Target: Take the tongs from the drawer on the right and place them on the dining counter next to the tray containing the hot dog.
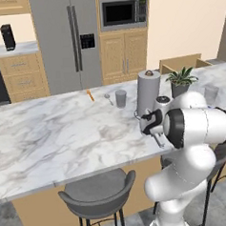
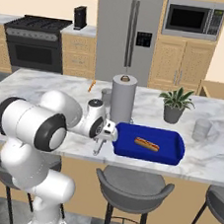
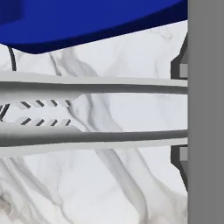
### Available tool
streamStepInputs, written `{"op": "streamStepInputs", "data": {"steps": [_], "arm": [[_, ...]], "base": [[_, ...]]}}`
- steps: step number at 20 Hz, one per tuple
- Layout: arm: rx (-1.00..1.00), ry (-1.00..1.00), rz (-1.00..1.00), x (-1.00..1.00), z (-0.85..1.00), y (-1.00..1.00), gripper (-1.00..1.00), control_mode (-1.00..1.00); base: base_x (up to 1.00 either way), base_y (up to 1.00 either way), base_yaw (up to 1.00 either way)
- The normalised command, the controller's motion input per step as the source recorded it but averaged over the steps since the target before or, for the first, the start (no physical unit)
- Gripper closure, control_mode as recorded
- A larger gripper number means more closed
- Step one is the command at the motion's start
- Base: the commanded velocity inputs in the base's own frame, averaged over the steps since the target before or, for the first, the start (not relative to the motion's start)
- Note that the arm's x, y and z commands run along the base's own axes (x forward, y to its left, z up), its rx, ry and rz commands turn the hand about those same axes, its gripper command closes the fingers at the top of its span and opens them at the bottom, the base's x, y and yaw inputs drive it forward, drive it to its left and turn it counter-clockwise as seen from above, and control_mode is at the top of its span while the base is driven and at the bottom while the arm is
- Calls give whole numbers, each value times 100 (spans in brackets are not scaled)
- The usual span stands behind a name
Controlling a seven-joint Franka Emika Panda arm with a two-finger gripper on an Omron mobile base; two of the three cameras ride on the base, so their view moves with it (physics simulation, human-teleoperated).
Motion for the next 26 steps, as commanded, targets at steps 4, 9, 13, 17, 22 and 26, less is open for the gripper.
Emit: {"op": "streamStepInputs", "data": {"steps": [4,9,13,17,22,26], "arm": [[-1,0,2,23,-12,0,100,-100],[-1,0,4,13,-10,0,100,-100],[0,0,4,14,-10,0,100,-100],[0,0,4,17,-24,0,100,-100],[-2,0,4,11,-34,0,100,-100],[-4,0,4,0,-40,0,100,-100]], "base": [[0,0,0],[0,0,0],[0,0,0],[0,0,0],[0,0,0],[0,0,0]]}}
